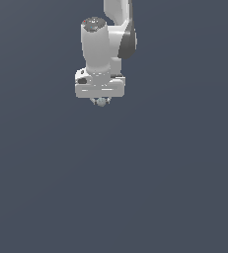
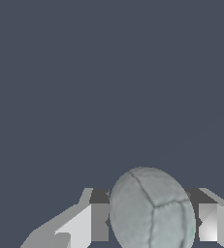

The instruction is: Pick up the object and move it to a goal position.

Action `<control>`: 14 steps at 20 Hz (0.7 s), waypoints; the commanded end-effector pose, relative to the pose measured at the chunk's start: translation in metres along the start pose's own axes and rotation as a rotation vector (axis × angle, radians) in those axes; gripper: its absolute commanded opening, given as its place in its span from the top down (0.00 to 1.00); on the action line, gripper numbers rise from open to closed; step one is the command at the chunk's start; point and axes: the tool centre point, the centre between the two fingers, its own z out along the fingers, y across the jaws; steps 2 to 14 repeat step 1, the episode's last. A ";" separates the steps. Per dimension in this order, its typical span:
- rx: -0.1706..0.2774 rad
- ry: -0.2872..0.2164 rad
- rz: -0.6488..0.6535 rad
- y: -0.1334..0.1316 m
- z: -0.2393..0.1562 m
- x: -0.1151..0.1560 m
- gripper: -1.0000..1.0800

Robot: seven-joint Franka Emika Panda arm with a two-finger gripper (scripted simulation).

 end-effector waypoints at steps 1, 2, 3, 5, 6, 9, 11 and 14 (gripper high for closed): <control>0.000 0.000 0.000 0.000 -0.002 -0.002 1.00; 0.000 0.000 0.000 0.000 -0.002 -0.002 1.00; 0.000 0.000 0.000 0.000 -0.002 -0.002 1.00; 0.000 0.000 0.000 0.000 -0.002 -0.002 1.00; 0.000 0.000 0.000 0.000 -0.002 -0.002 1.00; 0.000 0.000 0.000 0.000 -0.002 -0.002 1.00; 0.000 0.000 0.000 0.000 -0.002 -0.002 1.00; 0.000 0.000 0.000 0.000 -0.002 -0.002 1.00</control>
